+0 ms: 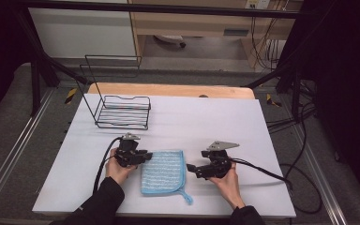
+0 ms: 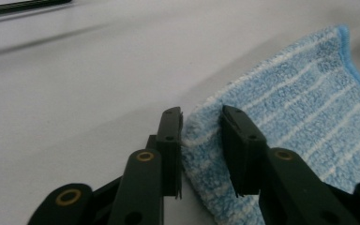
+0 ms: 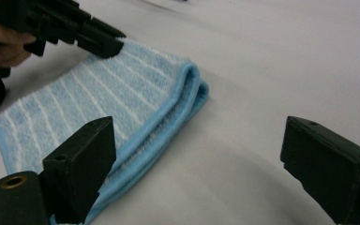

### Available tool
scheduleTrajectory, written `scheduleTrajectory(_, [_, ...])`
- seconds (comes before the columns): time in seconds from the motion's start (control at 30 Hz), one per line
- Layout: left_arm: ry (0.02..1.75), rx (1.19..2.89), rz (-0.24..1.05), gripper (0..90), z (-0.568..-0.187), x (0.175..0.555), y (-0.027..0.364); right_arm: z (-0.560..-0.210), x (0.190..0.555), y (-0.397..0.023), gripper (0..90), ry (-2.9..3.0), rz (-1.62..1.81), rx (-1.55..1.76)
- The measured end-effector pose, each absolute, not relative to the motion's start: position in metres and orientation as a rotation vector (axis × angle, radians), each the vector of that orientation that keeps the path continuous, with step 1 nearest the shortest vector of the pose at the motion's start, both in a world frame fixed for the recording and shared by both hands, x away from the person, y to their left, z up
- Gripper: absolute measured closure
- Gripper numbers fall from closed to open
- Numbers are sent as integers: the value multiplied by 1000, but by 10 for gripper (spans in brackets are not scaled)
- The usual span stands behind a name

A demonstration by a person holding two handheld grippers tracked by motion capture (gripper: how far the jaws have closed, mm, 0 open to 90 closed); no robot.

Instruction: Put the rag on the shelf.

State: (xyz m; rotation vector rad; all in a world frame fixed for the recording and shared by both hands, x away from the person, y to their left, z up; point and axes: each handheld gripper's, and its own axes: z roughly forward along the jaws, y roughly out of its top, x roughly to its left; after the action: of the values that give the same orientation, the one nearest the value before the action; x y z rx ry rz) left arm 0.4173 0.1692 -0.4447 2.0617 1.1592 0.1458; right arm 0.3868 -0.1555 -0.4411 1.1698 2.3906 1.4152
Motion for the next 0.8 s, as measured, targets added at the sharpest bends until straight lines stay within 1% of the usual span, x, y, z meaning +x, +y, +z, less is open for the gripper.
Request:
scheduleTrajectory(0.13, [1147,2067,148,720,-446,417,168,-436,401,-147,180,2390,1394,1194])
scheduleTrajectory(0.33, [1134,2067,156,731,-447,416,168,-437,418,-125,324,2440,1336,1194])
scheduleTrajectory(0.47, [1127,2064,153,732,-447,416,169,-445,428,-111,420,2472,1303,1196])
scheduleTrajectory(0.6, [1129,2059,147,731,-448,416,169,-455,430,-108,485,2507,1269,1199])
scheduleTrajectory(0.67, [1122,2062,150,731,-448,416,169,-454,429,-108,541,2514,1275,1206])
scheduleTrajectory(0.8, [1119,2063,160,730,-448,415,169,-455,427,-107,602,2521,1281,1229])
